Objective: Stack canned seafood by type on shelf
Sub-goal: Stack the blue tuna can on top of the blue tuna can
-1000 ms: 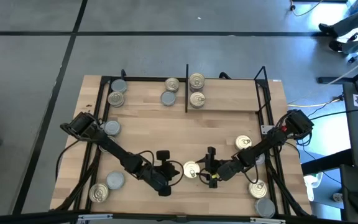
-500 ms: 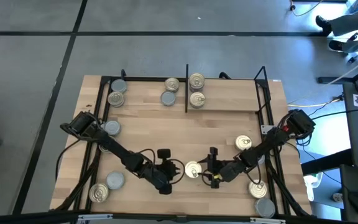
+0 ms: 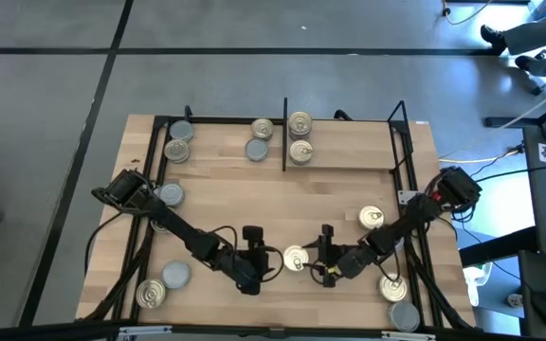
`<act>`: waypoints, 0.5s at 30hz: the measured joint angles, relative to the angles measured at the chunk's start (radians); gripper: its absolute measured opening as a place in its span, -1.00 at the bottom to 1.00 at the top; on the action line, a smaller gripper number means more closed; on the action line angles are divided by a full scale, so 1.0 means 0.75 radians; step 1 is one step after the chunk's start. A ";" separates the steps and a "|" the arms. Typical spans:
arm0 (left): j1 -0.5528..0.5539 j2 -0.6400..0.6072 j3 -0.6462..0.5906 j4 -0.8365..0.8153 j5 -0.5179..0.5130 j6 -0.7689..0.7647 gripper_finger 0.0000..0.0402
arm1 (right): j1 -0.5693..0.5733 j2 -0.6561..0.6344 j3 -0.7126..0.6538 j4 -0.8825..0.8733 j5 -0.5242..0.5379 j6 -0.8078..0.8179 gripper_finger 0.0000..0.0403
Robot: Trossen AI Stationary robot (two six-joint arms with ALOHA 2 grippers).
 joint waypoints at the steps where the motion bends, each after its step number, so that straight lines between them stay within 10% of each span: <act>1: 0.000 0.000 0.000 0.000 0.000 0.012 0.24 | 0.012 0.000 -0.001 -0.003 0.023 0.000 0.18; 15: 0.002 0.006 0.002 0.091 -0.001 0.406 0.25 | 0.036 0.001 -0.001 -0.019 0.071 -0.005 0.18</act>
